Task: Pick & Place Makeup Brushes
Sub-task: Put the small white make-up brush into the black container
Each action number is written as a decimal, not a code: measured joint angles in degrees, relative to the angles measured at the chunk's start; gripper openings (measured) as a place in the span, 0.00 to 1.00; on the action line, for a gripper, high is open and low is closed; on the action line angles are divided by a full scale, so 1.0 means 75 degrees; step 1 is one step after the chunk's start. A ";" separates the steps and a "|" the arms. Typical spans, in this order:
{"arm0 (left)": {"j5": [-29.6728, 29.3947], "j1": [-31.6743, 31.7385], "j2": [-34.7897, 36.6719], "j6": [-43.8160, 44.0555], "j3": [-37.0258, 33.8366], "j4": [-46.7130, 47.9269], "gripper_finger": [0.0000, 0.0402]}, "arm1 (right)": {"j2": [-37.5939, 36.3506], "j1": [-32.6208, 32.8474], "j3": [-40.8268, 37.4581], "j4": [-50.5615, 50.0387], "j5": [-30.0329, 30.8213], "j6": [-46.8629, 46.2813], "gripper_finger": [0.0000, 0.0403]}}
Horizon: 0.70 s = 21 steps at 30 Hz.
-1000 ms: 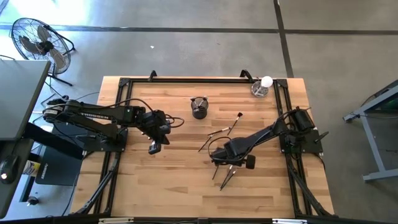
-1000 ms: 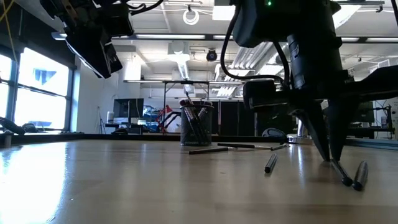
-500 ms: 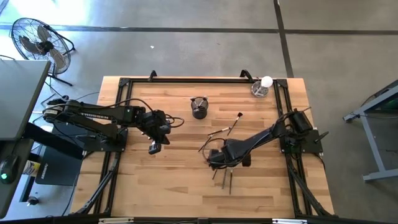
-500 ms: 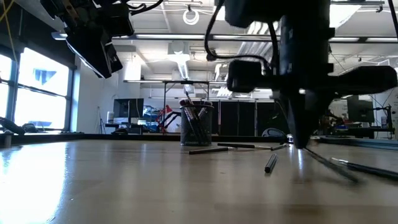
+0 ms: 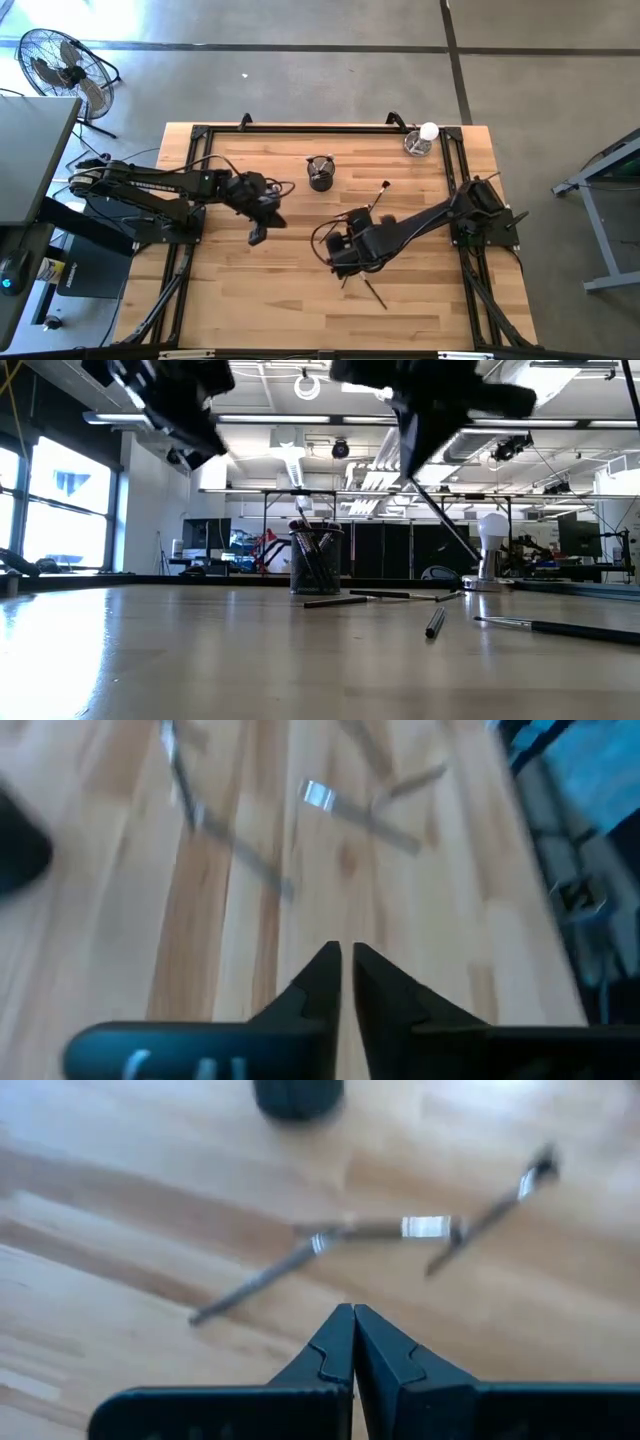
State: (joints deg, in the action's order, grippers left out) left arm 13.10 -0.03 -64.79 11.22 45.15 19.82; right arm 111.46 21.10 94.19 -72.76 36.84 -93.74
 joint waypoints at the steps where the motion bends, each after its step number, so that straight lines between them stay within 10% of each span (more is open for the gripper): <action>1: 0.0053 0.0000 0.0000 0.0010 0.0000 -0.0335 0.10 | 0.0000 -0.0003 0.0208 -0.0127 0.0279 0.0214 0.00; 12: 0.0163 -0.0121 -0.0814 0.1010 0.0002 -0.5027 0.50 | -0.0982 0.0212 0.2077 -0.0232 0.3452 0.3876 0.00; 21: -0.0886 -0.0245 -0.2045 0.1076 0.1078 -0.6821 0.55 | -0.2188 0.0460 0.2262 0.2077 0.3230 0.7976 0.00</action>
State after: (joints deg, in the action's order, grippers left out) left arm 6.46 -1.87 -80.13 19.29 53.23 -31.33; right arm 95.05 24.56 111.15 -57.19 61.07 -33.92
